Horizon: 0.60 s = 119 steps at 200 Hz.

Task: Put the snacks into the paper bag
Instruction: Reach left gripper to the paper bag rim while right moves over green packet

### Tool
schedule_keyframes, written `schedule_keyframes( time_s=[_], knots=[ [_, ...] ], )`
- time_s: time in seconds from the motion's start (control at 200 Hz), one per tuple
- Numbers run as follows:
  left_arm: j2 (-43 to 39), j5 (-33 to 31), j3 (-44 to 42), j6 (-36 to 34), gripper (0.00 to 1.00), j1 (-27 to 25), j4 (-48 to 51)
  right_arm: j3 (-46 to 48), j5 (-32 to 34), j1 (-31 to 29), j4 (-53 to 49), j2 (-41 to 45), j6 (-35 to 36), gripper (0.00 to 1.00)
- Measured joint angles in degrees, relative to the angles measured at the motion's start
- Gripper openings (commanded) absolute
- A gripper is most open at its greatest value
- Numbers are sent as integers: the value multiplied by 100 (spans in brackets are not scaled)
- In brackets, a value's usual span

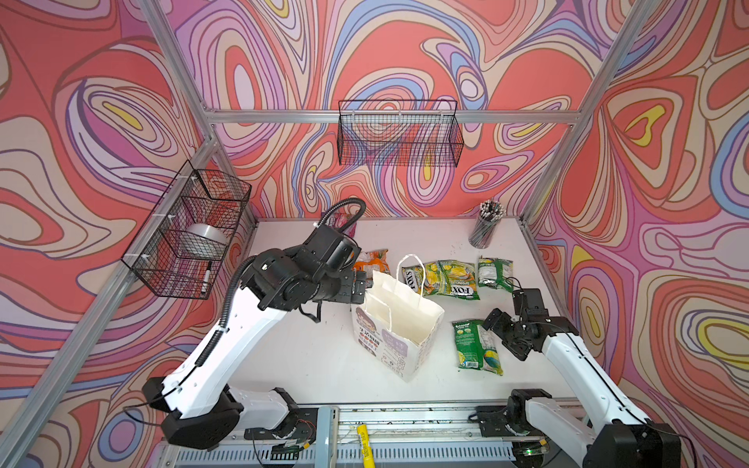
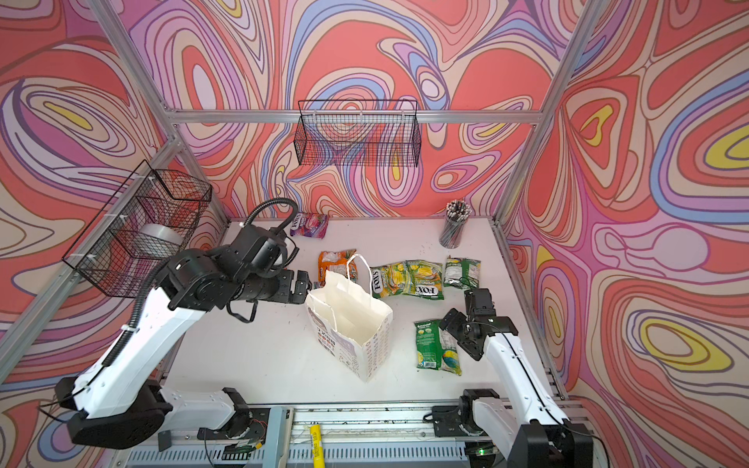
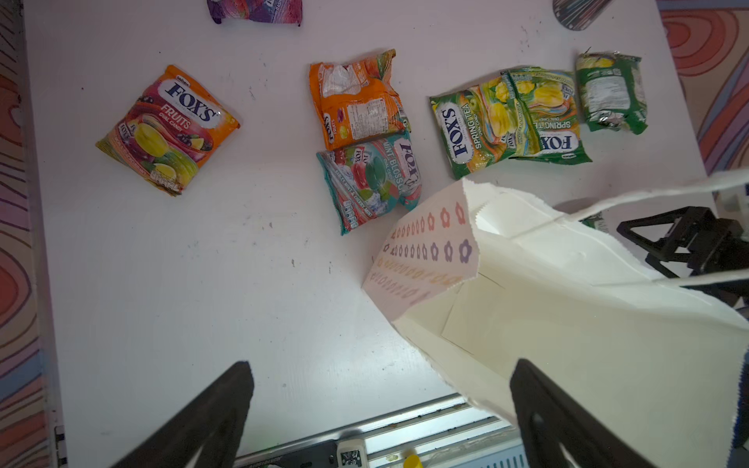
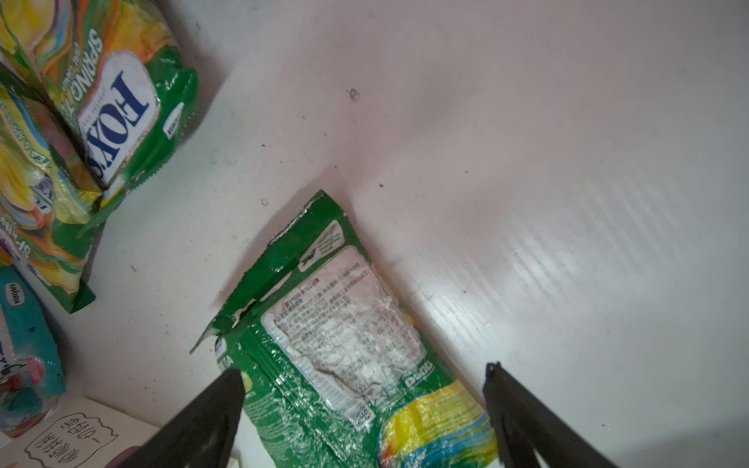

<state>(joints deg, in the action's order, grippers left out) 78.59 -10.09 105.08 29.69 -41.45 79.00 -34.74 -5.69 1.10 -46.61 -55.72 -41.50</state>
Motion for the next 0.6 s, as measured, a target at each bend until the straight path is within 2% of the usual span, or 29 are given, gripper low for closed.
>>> schedule_keyframes(
  time_s=[0.17,0.381,0.486,0.596],
  knots=[
    [529,236,579,-752,97,66,83,22,-61,0,-31,166,-13,99],
    [931,879,745,-1360,92,236,199,22,-120,0,-42,157,-13,98],
    [1154,914,1071,-1303,92,789,199,22,-186,0,-9,146,-17,98],
    [1093,546,1215,-1224,92,1373,184,48,-251,0,74,149,-55,98]
  ],
)
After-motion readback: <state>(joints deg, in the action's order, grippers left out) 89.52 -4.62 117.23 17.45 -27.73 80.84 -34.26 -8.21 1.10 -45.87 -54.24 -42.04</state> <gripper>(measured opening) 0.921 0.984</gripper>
